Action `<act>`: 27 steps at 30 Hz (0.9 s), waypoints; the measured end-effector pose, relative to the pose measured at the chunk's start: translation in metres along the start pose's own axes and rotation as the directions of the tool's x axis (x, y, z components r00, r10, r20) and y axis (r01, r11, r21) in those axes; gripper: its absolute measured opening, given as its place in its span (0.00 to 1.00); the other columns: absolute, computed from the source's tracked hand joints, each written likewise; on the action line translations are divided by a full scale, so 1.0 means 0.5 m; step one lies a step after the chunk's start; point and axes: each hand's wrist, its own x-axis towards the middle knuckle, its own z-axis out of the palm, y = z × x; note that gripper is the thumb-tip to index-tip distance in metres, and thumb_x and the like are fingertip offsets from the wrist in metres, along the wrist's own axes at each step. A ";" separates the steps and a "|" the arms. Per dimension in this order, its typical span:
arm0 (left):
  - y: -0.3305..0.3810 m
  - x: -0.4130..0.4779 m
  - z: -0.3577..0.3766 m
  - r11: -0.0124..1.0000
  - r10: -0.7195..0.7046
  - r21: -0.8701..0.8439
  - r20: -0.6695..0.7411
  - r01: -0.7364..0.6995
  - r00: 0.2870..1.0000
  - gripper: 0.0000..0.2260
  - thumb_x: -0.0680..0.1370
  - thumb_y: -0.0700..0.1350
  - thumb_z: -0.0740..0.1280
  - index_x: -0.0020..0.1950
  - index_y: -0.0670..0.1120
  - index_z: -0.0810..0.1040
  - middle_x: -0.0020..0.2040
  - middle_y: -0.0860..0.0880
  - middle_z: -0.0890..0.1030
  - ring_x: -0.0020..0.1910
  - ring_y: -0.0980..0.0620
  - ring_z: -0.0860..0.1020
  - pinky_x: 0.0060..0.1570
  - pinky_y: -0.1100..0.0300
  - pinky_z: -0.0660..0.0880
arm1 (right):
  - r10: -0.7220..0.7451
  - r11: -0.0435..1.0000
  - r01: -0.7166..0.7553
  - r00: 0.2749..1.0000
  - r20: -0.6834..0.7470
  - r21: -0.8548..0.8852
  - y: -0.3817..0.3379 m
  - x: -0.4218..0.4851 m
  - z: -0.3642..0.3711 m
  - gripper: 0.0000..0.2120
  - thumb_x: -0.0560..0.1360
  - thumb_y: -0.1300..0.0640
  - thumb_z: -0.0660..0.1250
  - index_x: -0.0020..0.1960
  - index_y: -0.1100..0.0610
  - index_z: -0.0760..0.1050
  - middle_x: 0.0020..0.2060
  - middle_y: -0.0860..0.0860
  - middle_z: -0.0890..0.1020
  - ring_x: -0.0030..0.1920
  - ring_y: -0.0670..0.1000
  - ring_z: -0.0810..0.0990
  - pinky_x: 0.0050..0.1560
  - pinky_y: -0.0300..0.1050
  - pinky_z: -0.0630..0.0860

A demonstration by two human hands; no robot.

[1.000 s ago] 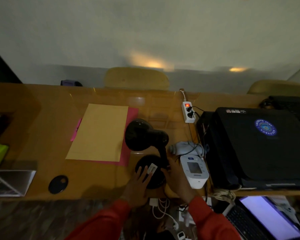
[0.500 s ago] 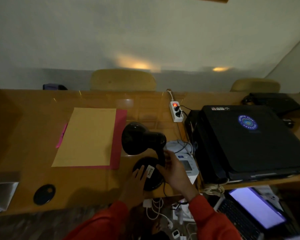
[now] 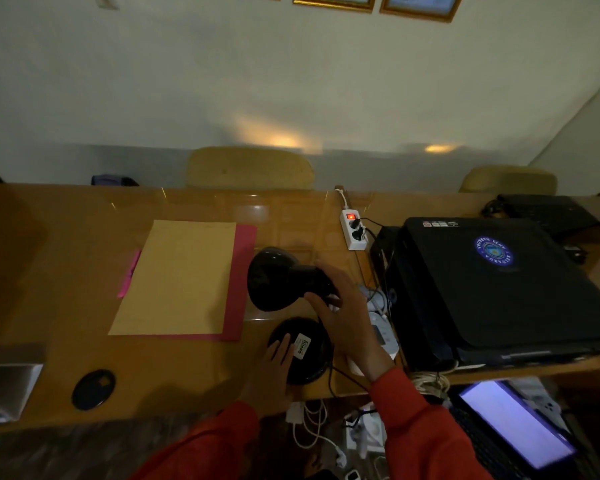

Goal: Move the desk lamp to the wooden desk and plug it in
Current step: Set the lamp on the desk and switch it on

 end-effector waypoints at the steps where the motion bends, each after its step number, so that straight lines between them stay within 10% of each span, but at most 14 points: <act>1: 0.001 -0.001 0.000 1.000 -0.001 -0.011 0.005 0.001 1.000 0.36 0.77 0.47 0.60 0.76 0.46 0.39 0.79 0.46 0.38 0.78 0.43 0.41 0.73 0.48 0.60 | -0.002 1.000 0.002 1.000 -0.001 0.003 0.001 -0.002 -0.001 0.24 0.73 0.57 0.70 0.66 0.47 0.68 0.58 0.44 0.73 0.57 0.37 0.73 0.52 0.28 0.75; 11: 0.000 0.006 0.009 0.997 -0.038 -0.070 0.025 0.039 0.999 0.40 0.74 0.48 0.64 0.76 0.46 0.40 0.79 0.47 0.38 0.78 0.43 0.42 0.70 0.48 0.66 | -0.043 0.999 0.043 0.999 -0.020 0.003 -0.001 -0.006 0.000 0.29 0.73 0.57 0.70 0.62 0.31 0.63 0.58 0.45 0.73 0.57 0.38 0.74 0.51 0.28 0.75; 16: -0.007 0.016 0.005 0.992 -0.022 -0.127 -0.088 0.011 0.996 0.42 0.70 0.51 0.69 0.76 0.41 0.49 0.78 0.43 0.54 0.76 0.44 0.54 0.75 0.52 0.58 | -0.068 0.997 0.069 0.997 -0.040 0.041 0.009 -0.004 0.005 0.25 0.72 0.58 0.71 0.63 0.41 0.67 0.57 0.49 0.75 0.57 0.48 0.77 0.50 0.41 0.80; 27: 0.015 0.022 0.009 0.992 -0.077 -0.111 -0.170 0.059 0.982 0.44 0.71 0.60 0.67 0.75 0.39 0.50 0.77 0.42 0.57 0.75 0.45 0.56 0.75 0.54 0.55 | -0.133 0.991 0.134 0.991 -0.032 0.013 0.039 0.007 0.007 0.27 0.71 0.56 0.72 0.67 0.49 0.66 0.57 0.44 0.72 0.58 0.32 0.71 0.49 0.24 0.72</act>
